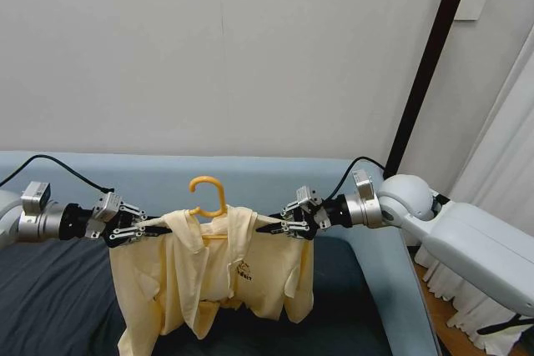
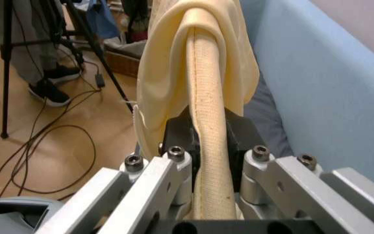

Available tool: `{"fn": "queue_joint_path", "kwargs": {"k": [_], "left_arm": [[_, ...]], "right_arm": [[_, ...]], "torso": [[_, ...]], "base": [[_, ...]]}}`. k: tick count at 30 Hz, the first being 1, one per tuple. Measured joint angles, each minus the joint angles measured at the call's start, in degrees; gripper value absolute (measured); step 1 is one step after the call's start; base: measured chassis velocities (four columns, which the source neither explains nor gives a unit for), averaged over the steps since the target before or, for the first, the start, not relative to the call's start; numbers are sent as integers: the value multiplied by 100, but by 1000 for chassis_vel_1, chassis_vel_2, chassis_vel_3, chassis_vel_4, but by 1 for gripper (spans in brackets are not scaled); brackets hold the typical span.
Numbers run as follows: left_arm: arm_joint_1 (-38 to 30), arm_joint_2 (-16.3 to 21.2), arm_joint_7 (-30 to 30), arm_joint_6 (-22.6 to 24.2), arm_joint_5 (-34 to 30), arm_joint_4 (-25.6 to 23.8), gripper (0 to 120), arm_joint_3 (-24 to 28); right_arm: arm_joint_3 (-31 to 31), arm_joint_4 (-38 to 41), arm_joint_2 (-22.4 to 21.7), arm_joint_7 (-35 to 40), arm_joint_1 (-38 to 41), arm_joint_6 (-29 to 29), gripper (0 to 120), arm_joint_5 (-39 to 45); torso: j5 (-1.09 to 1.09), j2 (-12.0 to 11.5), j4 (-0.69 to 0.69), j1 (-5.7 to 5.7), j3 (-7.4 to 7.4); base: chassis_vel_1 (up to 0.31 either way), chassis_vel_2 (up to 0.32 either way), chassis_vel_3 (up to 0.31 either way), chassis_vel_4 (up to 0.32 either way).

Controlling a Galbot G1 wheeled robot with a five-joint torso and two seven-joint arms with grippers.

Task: Pick up the clothes from the sofa and hang them on the clothes hanger.

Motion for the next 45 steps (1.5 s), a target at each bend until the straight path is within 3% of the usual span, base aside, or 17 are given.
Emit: {"fn": "queue_joint_path", "kwargs": {"k": [9,20,27,30,33,34,36,37,39,42,45], "left_arm": [[-24,-12,12,-74,-85,73,7,18],[-122,31,15,-427,-480,326,50,24],[-211,87,-227,-601,-928,393,70,-132],[-166,96,-679,-710,-1496,338,86,-289],[-11,86,-1217,-901,-1923,183,90,-363],[149,51,-1724,-1089,-2266,-17,97,-403],[483,-61,-2588,-1421,-2574,-468,100,-476],[483,-61,-2588,-1421,-2574,-468,100,-476],[1018,-250,-3536,-1743,-2509,-1101,100,-564],[1529,-664,-4544,-2087,-1804,-1791,100,-461],[1682,-951,-5072,-2147,-1330,-2076,100,-309]], "right_arm": [[39,-18,64,300,18,134,8,31],[261,53,16,480,-64,333,8,416],[496,240,-106,764,-350,441,8,532],[641,333,-207,875,-484,503,8,616],[701,377,-255,909,-513,513,8,623],[745,433,-302,989,-529,514,8,634],[813,517,-363,1131,-543,500,8,658],[813,517,-363,1131,-543,500,8,658],[881,601,-410,1302,-546,471,8,710],[1014,770,-562,1546,-622,432,8,787],[1167,907,-741,1621,-775,414,8,827]], "torso": [[0,0,0,0,0],[-1,0,0,0,0],[0,0,0,0,0],[1,1,0,0,0],[1,0,0,0,0],[1,0,0,0,0],[1,0,0,0,0],[1,0,0,0,0],[2,0,-2,0,0],[0,0,2,0,0],[-1,0,0,0,0]], "base": [[0,0,0,0],[0,0,0,0],[0,0,0,0],[0,0,0,0],[0,0,0,0],[0,0,0,0],[0,0,0,0],[0,0,0,0],[0,0,0,0],[0,0,0,0],[0,0,0,0]]}}
